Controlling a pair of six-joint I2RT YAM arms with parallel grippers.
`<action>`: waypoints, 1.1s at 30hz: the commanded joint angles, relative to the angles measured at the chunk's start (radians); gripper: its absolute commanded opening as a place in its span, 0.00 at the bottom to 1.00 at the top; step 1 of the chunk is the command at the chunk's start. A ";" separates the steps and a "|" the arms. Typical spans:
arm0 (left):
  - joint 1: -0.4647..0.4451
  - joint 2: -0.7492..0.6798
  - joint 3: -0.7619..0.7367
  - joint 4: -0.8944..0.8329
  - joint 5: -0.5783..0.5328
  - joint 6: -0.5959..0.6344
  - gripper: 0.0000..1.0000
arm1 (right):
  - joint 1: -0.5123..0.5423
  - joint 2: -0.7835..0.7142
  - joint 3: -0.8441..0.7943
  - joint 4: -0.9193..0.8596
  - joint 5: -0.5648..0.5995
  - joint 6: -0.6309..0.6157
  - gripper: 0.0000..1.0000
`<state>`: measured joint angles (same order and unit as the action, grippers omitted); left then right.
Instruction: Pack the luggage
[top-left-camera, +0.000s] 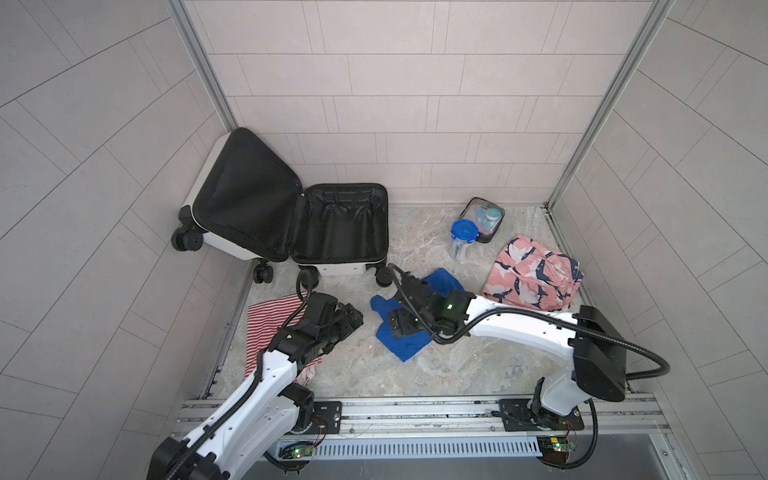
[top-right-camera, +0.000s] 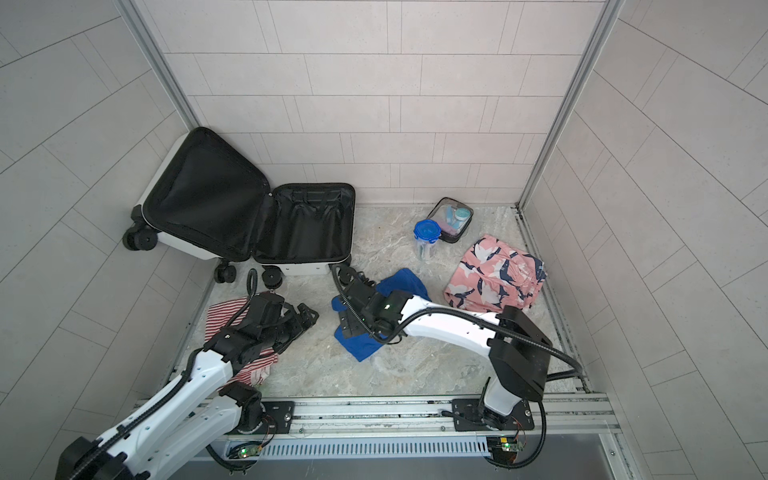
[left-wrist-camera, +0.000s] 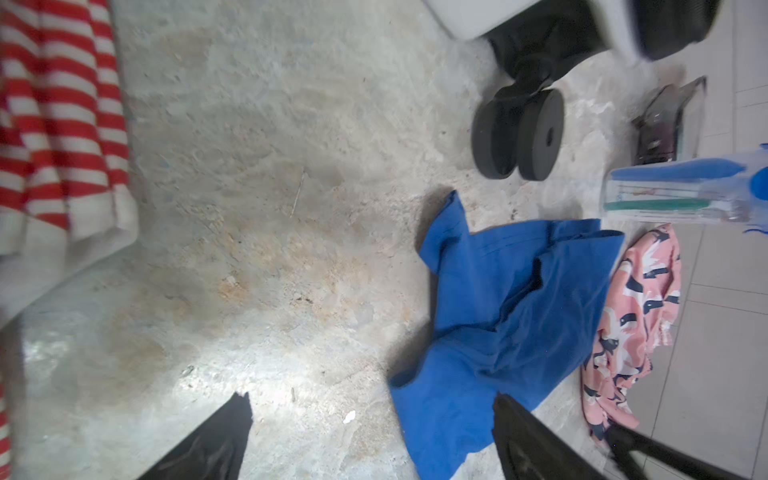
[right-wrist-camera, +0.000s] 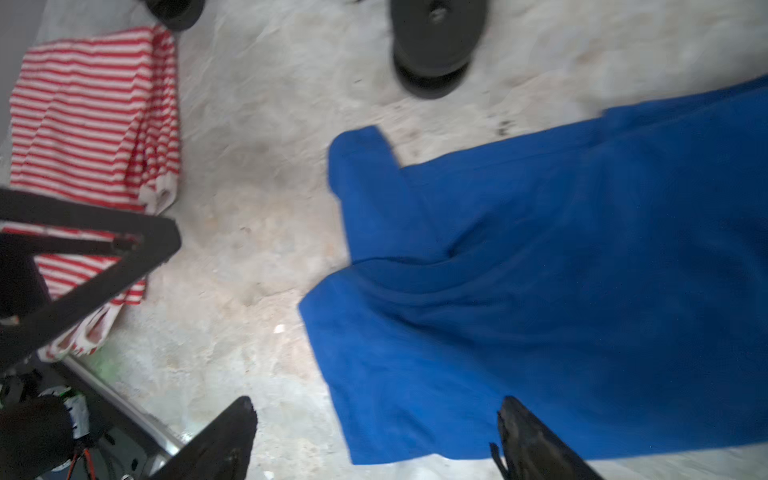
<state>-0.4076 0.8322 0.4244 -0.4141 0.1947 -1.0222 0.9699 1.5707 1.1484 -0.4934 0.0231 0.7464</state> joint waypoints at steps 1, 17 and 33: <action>-0.072 0.030 -0.037 0.064 0.019 -0.085 0.95 | -0.094 -0.044 -0.081 -0.086 0.061 -0.071 0.93; -0.315 0.130 -0.088 0.211 -0.131 -0.251 0.95 | -0.041 0.101 -0.164 0.124 -0.072 0.035 0.90; -0.309 0.132 -0.122 0.300 -0.205 -0.267 0.95 | -0.064 -0.111 -0.119 -0.050 0.004 -0.014 0.93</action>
<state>-0.7166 0.9512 0.3157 -0.1429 0.0151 -1.2766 0.9501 1.5135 1.0328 -0.4400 -0.0284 0.7746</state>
